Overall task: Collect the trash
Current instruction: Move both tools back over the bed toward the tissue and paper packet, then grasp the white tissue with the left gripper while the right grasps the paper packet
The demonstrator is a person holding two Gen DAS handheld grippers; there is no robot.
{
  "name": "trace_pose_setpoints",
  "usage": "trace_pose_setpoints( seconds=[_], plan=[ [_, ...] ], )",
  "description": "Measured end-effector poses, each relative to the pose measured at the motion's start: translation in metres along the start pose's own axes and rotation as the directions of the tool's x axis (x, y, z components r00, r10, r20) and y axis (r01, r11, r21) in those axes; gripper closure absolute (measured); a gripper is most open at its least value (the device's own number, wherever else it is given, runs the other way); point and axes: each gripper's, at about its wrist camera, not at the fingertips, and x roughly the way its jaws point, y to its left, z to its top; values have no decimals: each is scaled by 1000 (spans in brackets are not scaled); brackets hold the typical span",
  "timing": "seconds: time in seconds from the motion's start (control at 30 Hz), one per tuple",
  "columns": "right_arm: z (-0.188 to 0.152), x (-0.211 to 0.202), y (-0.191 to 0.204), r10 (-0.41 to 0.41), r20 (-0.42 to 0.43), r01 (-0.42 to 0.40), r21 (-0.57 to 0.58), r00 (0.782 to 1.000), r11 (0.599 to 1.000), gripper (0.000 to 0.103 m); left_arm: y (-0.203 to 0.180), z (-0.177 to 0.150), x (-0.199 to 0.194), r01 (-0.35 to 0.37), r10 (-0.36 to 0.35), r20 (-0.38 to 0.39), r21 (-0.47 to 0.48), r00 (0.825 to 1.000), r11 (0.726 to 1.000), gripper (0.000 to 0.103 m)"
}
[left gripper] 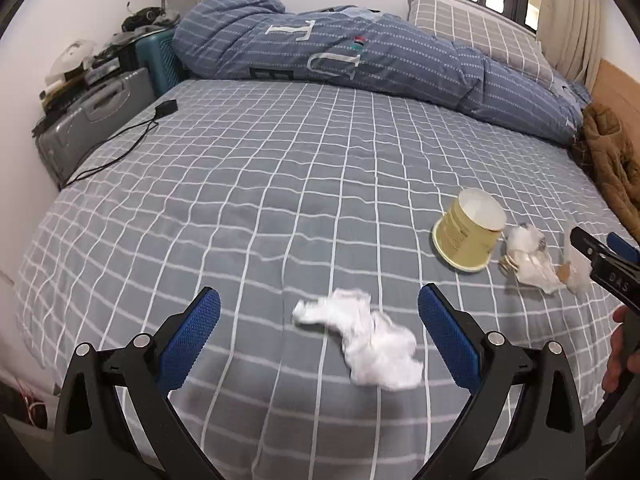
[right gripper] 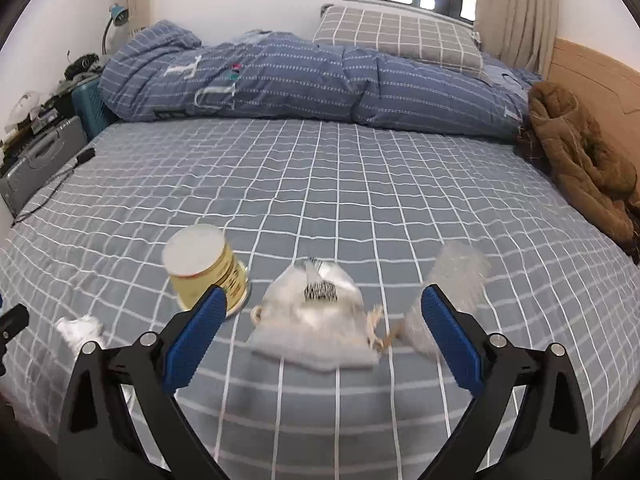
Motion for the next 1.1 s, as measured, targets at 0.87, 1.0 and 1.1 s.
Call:
trace_pose_setpoints(
  seconds=[0.87,1.0,1.1],
  plan=[
    [-9,107,-4,9,-148,0,61,989,998,13,-23,-37,80,17,-7,-155,63,988,998,13],
    [-13,113,-1,15,-161,-7,50,987,999,14,-32,-46,85,-2,21,-183,101,983,995,22],
    [-15,115,-1,26,-174,-18,49,984,999,19,-34,-49,89,-21,43,-193,117,980,993,26]
  ],
)
